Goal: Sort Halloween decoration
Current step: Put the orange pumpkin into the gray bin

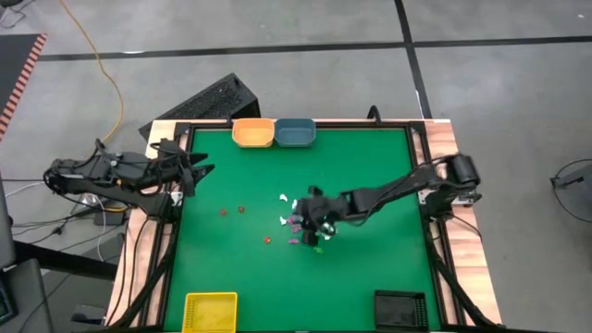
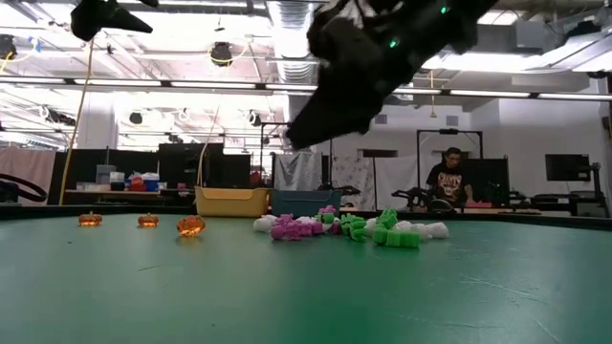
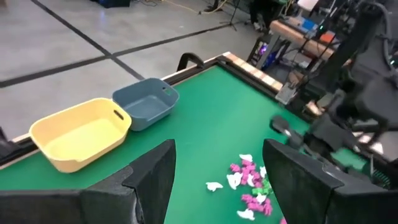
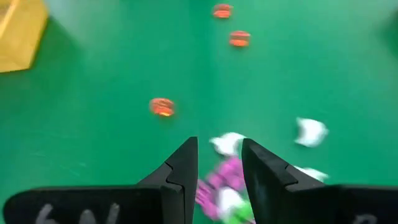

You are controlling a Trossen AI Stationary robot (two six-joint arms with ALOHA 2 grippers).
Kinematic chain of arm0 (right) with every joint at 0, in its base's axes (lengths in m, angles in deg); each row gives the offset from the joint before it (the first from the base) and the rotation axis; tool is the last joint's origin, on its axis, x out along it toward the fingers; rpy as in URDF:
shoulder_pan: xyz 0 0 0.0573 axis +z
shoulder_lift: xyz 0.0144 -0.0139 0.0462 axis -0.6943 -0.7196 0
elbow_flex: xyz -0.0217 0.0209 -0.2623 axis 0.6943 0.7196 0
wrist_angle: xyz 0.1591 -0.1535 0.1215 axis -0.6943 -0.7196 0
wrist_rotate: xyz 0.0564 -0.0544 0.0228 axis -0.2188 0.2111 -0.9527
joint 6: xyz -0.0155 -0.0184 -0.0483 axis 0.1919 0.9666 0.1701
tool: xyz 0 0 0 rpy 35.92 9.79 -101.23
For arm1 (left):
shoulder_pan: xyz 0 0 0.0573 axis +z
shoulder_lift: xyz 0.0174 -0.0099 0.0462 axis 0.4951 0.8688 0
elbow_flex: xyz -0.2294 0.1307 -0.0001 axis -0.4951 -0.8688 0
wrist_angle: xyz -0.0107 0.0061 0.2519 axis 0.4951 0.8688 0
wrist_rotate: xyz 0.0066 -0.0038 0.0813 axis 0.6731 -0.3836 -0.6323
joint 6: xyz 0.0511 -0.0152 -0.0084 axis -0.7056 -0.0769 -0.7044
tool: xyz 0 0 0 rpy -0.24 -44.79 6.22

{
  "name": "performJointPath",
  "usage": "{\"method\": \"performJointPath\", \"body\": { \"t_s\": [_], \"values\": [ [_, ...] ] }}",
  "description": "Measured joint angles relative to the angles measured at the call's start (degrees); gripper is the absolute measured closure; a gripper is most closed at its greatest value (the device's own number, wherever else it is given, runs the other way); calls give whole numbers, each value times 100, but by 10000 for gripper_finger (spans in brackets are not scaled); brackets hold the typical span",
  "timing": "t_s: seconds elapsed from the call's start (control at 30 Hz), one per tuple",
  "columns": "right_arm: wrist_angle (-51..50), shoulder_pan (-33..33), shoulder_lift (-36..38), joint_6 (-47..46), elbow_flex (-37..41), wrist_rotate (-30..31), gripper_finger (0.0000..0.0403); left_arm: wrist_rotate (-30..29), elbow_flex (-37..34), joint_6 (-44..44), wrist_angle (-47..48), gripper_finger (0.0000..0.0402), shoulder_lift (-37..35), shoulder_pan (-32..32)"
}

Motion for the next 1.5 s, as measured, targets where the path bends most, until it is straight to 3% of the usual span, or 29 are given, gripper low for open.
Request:
{"method": "performJointPath", "body": {
  "t_s": [0.13,0.3,0.57,0.9,1.07,1.3,1.5],
  "values": [
    [654,6,-441,6,-182,-214,276,2,0,45,115,170,0,0],
    [675,-122,-476,482,-412,-249,276,4,0,-35,186,170,0,-2],
    [922,-35,-478,2550,-772,-377,261,9,0,-12,283,170,0,0],
    [1065,15,-1090,1188,-995,-353,190,209,0,18,403,170,0,0],
    [1278,226,-1840,1769,-1657,-447,164,392,0,56,458,170,3,-4],
    [215,345,-2524,2270,-2640,-429,159,402,-4,-93,558,170,-29,-4],
    [-158,255,-2534,2103,-2627,-350,159,393,-7,-4,562,170,4,-2]
  ]
}}
